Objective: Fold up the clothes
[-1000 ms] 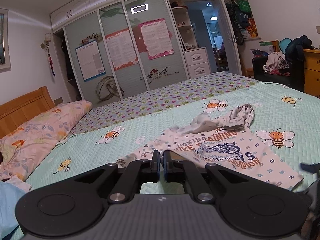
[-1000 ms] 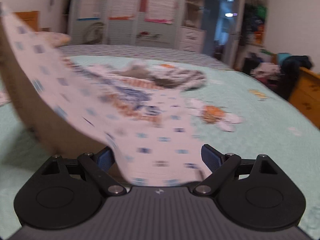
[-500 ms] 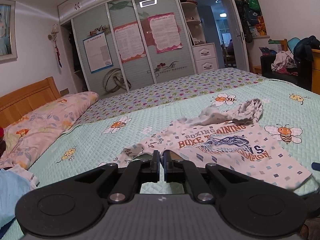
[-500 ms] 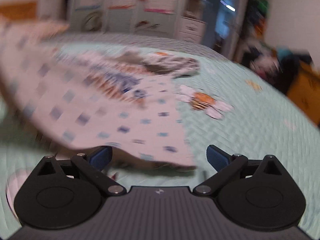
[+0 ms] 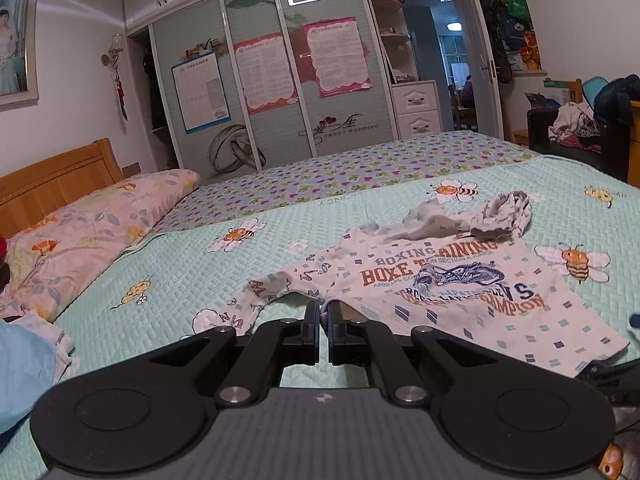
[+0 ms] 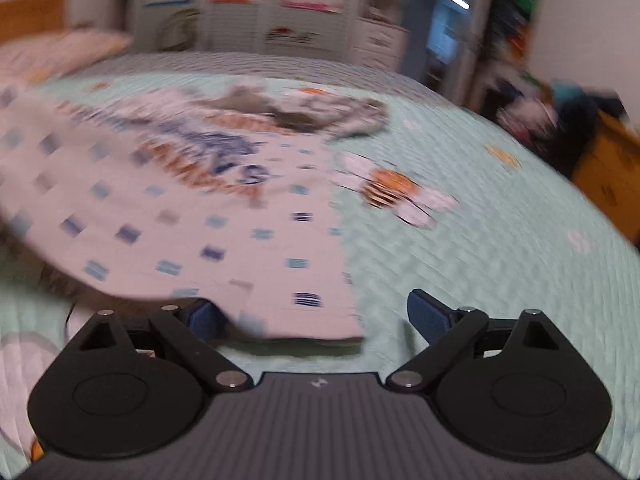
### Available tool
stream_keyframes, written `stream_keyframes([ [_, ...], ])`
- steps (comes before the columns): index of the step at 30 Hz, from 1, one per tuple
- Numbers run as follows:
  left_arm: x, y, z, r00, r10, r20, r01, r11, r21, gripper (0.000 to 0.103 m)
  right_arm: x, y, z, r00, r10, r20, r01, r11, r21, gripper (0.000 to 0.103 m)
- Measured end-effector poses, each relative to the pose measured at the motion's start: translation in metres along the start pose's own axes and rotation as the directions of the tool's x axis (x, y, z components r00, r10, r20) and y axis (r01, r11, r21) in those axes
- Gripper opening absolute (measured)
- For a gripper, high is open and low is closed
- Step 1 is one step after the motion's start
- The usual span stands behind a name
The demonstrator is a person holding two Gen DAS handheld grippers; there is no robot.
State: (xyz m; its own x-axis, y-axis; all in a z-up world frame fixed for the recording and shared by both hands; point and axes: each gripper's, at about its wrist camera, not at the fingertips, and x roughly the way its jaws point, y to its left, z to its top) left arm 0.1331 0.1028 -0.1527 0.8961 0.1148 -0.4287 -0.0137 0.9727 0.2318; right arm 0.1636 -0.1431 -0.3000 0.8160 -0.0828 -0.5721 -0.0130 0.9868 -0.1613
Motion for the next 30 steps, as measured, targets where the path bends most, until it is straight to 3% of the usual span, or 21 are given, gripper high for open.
stream_keyframes([
  [1, 0.002, 0.0, -0.002, 1.0, 0.0, -0.005, 0.0, 1.0, 0.004, 0.003, 0.001, -0.001, 0.001, 1.0, 0.015, 0.001, -0.015, 1.0, -0.009, 0.071],
  [2, 0.003, 0.0, -0.004, 1.0, -0.001, -0.01, 0.001, 1.0, 0.009, 0.003, 0.004, -0.01, 0.003, 0.999, 0.043, -0.009, -0.042, 0.998, 0.038, 0.042],
  [3, 0.006, 0.0, -0.007, 1.0, 0.0, -0.018, 0.0, 1.0, 0.013, 0.003, 0.006, -0.017, 0.006, 0.998, 0.064, -0.016, -0.063, 0.996, 0.07, 0.034],
  [5, 0.012, -0.001, -0.013, 0.999, 0.003, -0.033, -0.003, 1.0, 0.02, 0.003, 0.006, -0.011, 0.008, 0.997, 0.074, -0.01, -0.074, 0.997, 0.0, 0.01],
  [7, 0.017, -0.003, -0.02, 0.999, 0.015, -0.041, -0.014, 1.0, 0.021, 0.003, 0.003, -0.002, 0.008, 0.997, 0.073, 0.002, -0.072, 0.994, -0.082, 0.009],
  [14, 0.015, 0.006, -0.03, 0.998, 0.045, -0.044, -0.045, 0.999, -0.001, 0.003, -0.008, -0.008, 0.017, 0.995, 0.092, 0.04, -0.087, 0.99, -0.111, 0.005],
  [21, -0.058, 0.027, -0.001, 0.992, 0.056, 0.117, -0.05, 0.997, -0.056, 0.003, -0.096, -0.034, 0.044, 0.979, 0.108, 0.173, -0.089, 0.989, -0.114, 0.005],
  [24, -0.101, 0.039, 0.004, 0.988, 0.039, 0.149, -0.028, 0.997, -0.074, 0.003, -0.141, -0.046, 0.052, 0.969, 0.121, 0.217, -0.097, 0.988, -0.116, 0.005],
  [27, -0.126, 0.044, -0.014, 0.996, 0.01, 0.093, -0.005, 0.999, -0.054, 0.004, -0.176, -0.053, 0.049, 0.965, 0.123, 0.232, -0.097, 0.988, -0.12, 0.005],
  [30, -0.119, 0.04, -0.062, 0.998, 0.029, -0.048, -0.03, 0.999, -0.023, 0.006, -0.165, -0.042, 0.016, 0.983, 0.139, 0.118, -0.119, 0.98, -0.159, 0.013],
])
